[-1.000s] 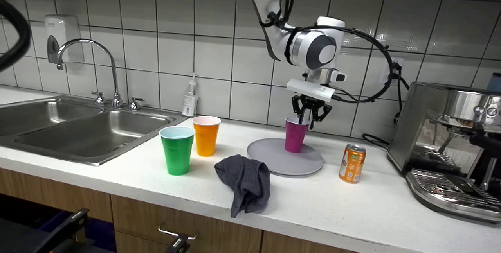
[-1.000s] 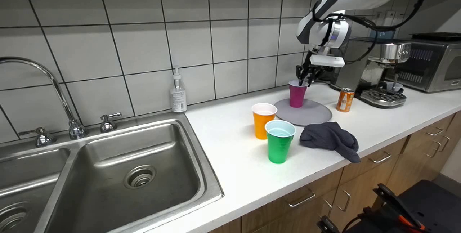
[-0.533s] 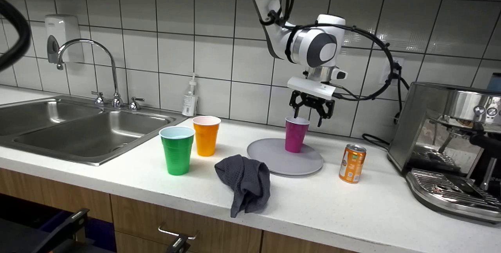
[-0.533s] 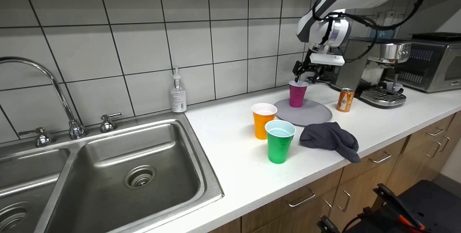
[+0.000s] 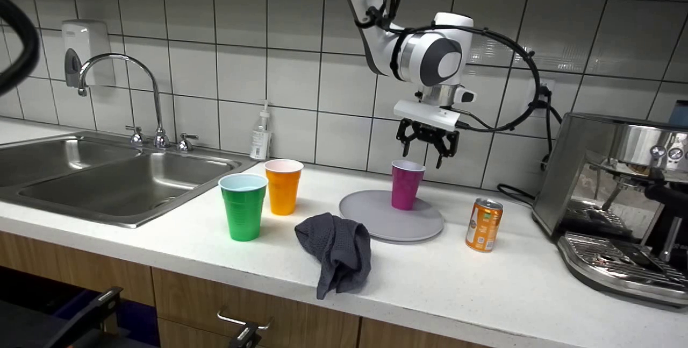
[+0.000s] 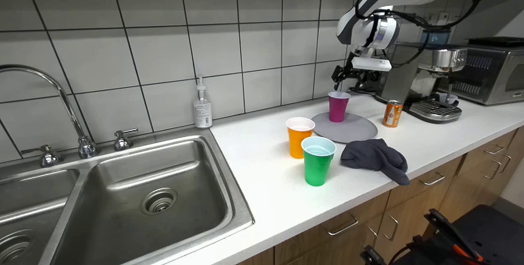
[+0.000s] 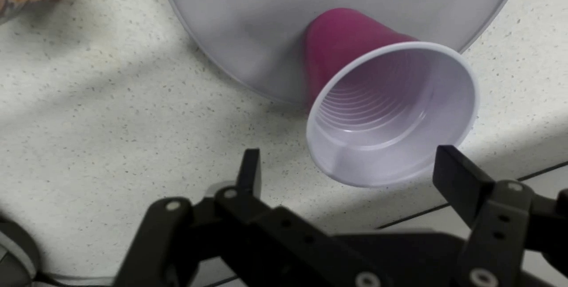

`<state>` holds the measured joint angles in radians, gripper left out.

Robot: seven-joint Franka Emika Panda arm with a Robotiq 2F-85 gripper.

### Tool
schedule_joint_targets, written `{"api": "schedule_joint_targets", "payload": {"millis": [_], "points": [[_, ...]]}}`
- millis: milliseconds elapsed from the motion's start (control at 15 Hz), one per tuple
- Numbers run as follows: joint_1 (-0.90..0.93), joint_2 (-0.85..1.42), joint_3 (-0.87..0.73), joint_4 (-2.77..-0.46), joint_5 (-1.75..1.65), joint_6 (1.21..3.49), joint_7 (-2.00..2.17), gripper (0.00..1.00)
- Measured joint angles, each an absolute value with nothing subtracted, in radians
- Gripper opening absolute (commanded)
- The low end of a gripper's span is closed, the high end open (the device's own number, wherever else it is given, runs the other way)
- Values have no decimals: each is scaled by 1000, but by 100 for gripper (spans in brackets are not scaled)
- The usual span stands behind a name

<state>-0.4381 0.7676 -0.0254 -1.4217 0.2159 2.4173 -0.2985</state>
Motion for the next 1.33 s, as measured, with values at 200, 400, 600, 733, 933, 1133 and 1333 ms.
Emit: {"api": "schedule_joint_targets", "payload": {"millis": [200,400,600,733,933,1133,1333], "points": [[-429,738,-25,-1465,216,2433,-298,100],[-414,696,-25,-1531,216,2464,-299,100],[-396,645,-25,-1613,215,2504,-300,100],[-383,607,-25,-1673,215,2531,-302,100],[-365,553,-24,-1757,213,2563,-306,100],[-347,502,-24,-1835,209,2588,-311,100],[-333,452,-24,-1907,209,2597,-318,100]]}}
